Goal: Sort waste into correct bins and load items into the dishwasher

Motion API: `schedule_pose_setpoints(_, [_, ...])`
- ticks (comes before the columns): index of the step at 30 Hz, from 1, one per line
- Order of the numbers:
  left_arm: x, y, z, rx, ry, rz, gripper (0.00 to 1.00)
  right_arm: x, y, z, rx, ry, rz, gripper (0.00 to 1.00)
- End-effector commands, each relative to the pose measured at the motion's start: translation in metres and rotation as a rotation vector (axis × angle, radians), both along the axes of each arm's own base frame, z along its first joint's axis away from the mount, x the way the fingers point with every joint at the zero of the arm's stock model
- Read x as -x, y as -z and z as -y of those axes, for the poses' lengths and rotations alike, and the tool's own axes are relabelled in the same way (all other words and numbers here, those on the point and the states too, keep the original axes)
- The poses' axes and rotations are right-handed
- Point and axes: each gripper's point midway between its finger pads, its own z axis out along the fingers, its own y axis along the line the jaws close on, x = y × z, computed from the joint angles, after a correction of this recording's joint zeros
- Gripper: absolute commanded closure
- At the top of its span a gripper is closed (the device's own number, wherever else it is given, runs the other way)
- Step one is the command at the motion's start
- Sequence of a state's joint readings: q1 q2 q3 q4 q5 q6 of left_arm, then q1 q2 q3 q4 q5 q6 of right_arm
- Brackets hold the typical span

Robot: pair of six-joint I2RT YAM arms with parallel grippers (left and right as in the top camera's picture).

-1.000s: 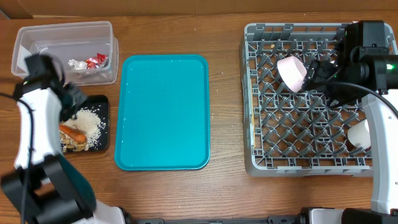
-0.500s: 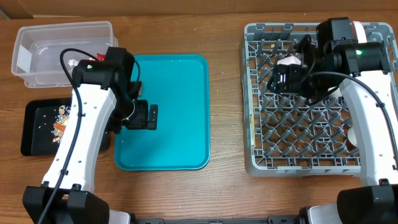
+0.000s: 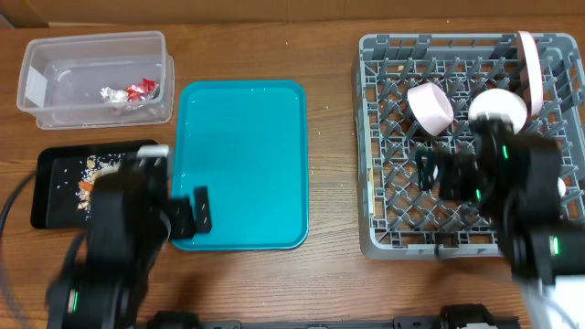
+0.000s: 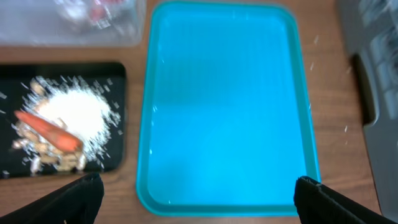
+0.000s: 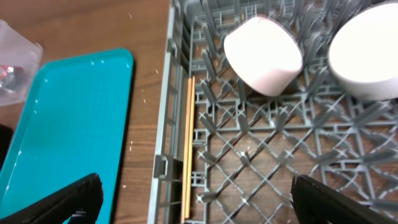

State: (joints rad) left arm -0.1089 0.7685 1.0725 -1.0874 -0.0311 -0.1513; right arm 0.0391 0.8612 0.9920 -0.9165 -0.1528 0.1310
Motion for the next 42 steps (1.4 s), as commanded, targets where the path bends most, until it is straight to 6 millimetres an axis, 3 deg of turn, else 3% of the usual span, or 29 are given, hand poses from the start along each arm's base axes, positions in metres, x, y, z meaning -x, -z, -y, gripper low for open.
schedule_pose_setpoints(1, [0.015,-0.015,-0.010,-0.010,-0.042,0.140,0.00,0.020,-0.005,0.007,0.015,0.030,0.085,0.00])
schedule_pose_setpoints(5, [0.023,-0.018,-0.011,-0.009,-0.043,0.157,0.00,0.033,-0.007,0.008,0.014,0.030,0.100,0.00])
schedule_pose_setpoints(19, [0.034,-0.004,-0.013,-0.019,-0.042,0.084,0.00,0.029,0.010,0.007,0.018,0.030,0.017,0.00])
schedule_pose_setpoints(24, [0.034,-0.004,-0.013,-0.019,-0.042,0.084,0.00,0.037,0.004,0.006,0.029,0.018,0.058,0.00])
schedule_pose_setpoints(31, [0.034,-0.004,-0.013,-0.019,-0.042,0.084,0.00,0.056,0.012,0.005,0.010,0.014,0.284,0.00])
schedule_pose_setpoints(34, [0.034,-0.004,-0.013,-0.019,-0.042,0.084,0.00,0.054,0.015,0.005,-0.001,0.016,0.470,0.00])
schedule_pose_setpoints(42, [0.034,-0.004,-0.013,-0.019,-0.042,0.084,0.00,0.037,0.027,0.004,-0.016,0.016,0.699,0.00])
